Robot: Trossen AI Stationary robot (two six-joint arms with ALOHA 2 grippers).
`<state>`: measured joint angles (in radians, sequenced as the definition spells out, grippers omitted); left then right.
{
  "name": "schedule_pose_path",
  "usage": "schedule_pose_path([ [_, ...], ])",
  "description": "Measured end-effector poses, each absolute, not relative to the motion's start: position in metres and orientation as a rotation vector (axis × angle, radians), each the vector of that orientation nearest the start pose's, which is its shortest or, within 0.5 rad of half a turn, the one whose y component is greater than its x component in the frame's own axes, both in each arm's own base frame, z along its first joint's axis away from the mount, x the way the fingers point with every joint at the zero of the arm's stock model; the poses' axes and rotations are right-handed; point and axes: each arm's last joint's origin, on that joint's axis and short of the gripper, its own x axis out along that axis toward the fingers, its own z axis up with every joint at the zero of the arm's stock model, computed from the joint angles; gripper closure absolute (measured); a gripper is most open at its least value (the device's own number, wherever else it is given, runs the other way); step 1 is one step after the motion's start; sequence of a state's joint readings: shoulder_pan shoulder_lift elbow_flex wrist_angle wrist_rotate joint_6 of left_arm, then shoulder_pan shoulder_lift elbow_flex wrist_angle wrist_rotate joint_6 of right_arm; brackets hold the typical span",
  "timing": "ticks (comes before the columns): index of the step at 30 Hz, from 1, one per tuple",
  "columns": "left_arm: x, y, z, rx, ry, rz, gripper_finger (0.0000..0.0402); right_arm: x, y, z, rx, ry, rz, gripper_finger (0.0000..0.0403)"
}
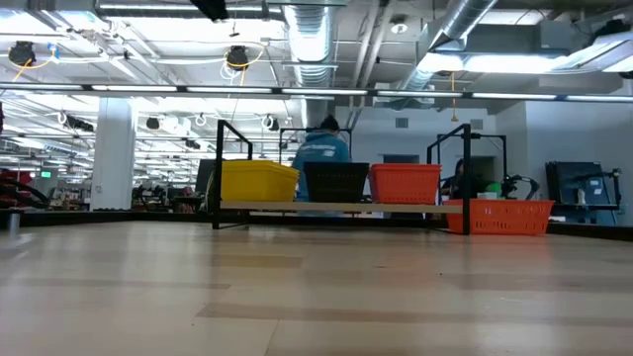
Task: Stack baskets on shelf by color
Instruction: Stack the orange bin on top of the other orange bin on the shelf
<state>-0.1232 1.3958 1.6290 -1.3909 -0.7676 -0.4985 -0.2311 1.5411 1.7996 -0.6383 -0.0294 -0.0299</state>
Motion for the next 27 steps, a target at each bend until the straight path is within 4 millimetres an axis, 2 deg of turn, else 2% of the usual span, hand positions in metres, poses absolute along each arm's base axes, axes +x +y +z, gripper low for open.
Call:
schedule_pose_path([
  [3,0.257,0.001,0.379,0.108,0.867,0.719,0.0309,0.268,-0.04,0.488,-0.017,0.279,-0.204,0.0402],
  [6,0.276,0.011,0.365,0.166,0.84,0.641,0.0383,0.228,-0.012,0.51,-0.041,0.197,-0.202,0.0402],
  [8,0.288,0.02,0.363,0.156,0.79,0.633,0.0391,0.206,0.003,0.52,-0.047,0.152,-0.194,0.0402],
  [12,0.295,0.046,0.356,0.109,0.81,0.68,0.04,0.176,0.023,0.529,-0.006,0.099,-0.169,0.0401],
  [16,0.299,0.082,0.342,-0.038,0.853,0.729,0.0401,0.171,0.036,0.527,0.002,0.117,-0.162,0.0402],
  [19,0.306,0.103,0.326,-0.107,0.896,0.776,0.0401,0.176,0.044,0.524,-0.001,0.13,-0.144,0.0401],
  [27,0.33,0.133,0.272,-0.191,1.071,0.757,0.0401,0.206,0.058,0.51,-0.034,0.207,-0.121,0.0401],
])
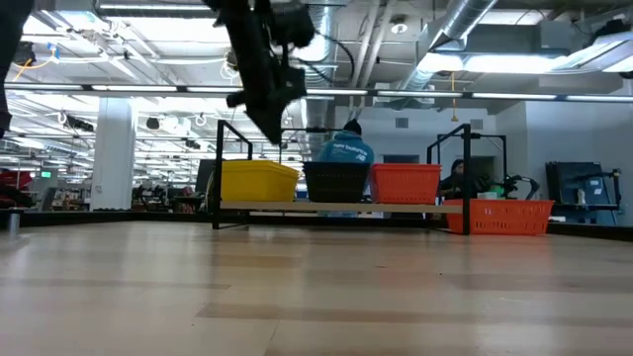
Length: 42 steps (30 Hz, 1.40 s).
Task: Stack baskets on shelf by color
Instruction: Stack the orange bin on top of the other orange bin on the shelf
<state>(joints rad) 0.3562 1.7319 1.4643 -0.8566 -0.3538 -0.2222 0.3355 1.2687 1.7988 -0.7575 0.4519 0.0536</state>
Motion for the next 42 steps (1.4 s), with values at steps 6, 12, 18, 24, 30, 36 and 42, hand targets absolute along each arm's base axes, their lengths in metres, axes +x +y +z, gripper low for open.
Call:
schedule_pose_path([
  [6,0.333,0.142,0.259,-0.125,1.124,0.804,0.0401,0.217,0.064,0.504,-0.018,0.233,-0.117,0.0398],
  [12,0.328,0.147,0.264,-0.003,1.142,0.868,0.0401,0.215,0.068,0.505,-0.011,0.226,-0.094,0.04],
  [18,0.329,0.151,0.256,-0.018,1.189,0.808,0.0401,0.214,0.07,0.508,-0.004,0.194,-0.081,0.0399],
  [24,0.329,0.152,0.244,-0.032,1.264,0.758,0.0401,0.214,0.07,0.509,-0.005,0.189,-0.081,0.0398],
  [30,0.332,0.153,0.228,-0.041,1.346,0.725,0.0401,0.214,0.071,0.51,-0.001,0.18,-0.08,0.0399],
  [36,0.338,0.147,0.223,-0.043,1.35,0.692,0.0401,0.214,0.07,0.511,0.001,0.175,-0.08,0.0397],
  [42,0.354,0.141,0.243,-0.082,1.235,0.637,0.0401,0.214,0.07,0.51,0.001,0.177,-0.082,0.0398],
])
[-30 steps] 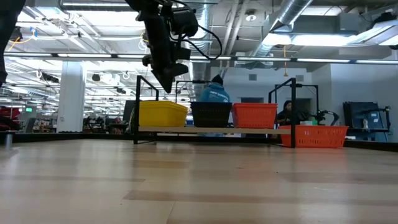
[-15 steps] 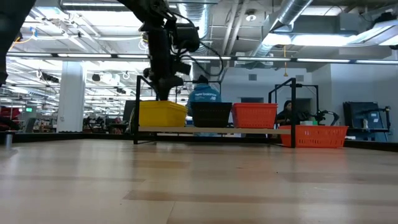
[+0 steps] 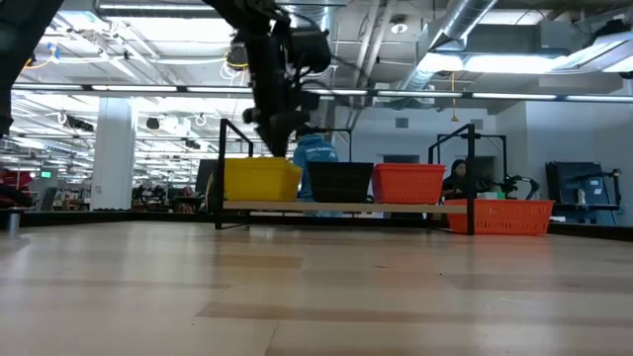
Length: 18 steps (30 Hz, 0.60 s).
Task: Stack baskets on shelf by color
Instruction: Stack the orange bin on top of the other orange bin on the shelf
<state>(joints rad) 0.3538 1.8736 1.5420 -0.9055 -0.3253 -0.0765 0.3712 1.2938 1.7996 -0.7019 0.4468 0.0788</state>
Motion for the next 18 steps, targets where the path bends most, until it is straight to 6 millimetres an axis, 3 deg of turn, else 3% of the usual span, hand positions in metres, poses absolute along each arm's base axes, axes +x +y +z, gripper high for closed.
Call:
schedule_pose_path([
  [6,0.37,0.138,0.27,-0.111,1.085,0.595,0.0401,0.214,0.07,0.51,0.0,0.178,-0.08,0.0398],
  [12,0.372,0.13,0.296,-0.066,1.084,0.622,0.0401,0.214,0.071,0.51,0.0,0.179,-0.079,0.0397],
  [18,0.366,0.1,0.333,0.014,1.139,0.625,0.0401,0.212,0.066,0.498,-0.018,0.299,-0.13,0.04],
])
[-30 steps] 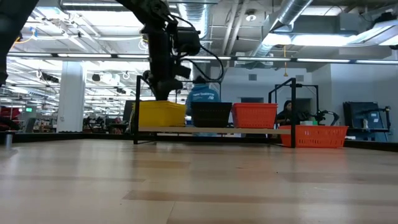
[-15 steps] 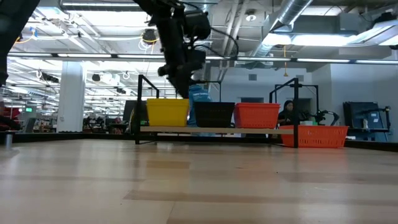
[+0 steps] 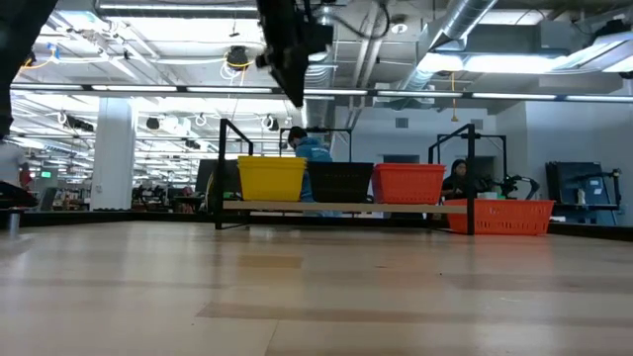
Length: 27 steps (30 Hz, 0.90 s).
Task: Stack baskets on shelf by color
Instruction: Stack the orange bin on top of the other orange bin on the shelf
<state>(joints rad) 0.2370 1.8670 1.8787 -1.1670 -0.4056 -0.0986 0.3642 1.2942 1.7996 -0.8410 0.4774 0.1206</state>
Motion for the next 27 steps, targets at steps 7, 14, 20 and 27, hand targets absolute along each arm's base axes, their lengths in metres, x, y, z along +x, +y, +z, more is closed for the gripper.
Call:
schedule_pose_path([
  [7,0.342,0.041,0.368,0.158,1.106,0.709,0.0401,0.202,0.048,0.477,0.031,0.483,-0.379,0.04],
  [14,0.29,-0.005,0.396,0.153,0.993,0.901,0.0401,0.187,0.036,0.476,0.05,0.511,-0.48,0.04],
  [20,0.226,-0.037,0.423,-0.002,0.75,0.873,0.0401,0.152,0.021,0.469,0.13,0.581,-0.684,0.04],
  [27,0.161,-0.049,0.427,-0.142,0.532,0.829,0.0401,0.138,0.016,0.459,0.256,0.592,-0.771,0.0401],
])
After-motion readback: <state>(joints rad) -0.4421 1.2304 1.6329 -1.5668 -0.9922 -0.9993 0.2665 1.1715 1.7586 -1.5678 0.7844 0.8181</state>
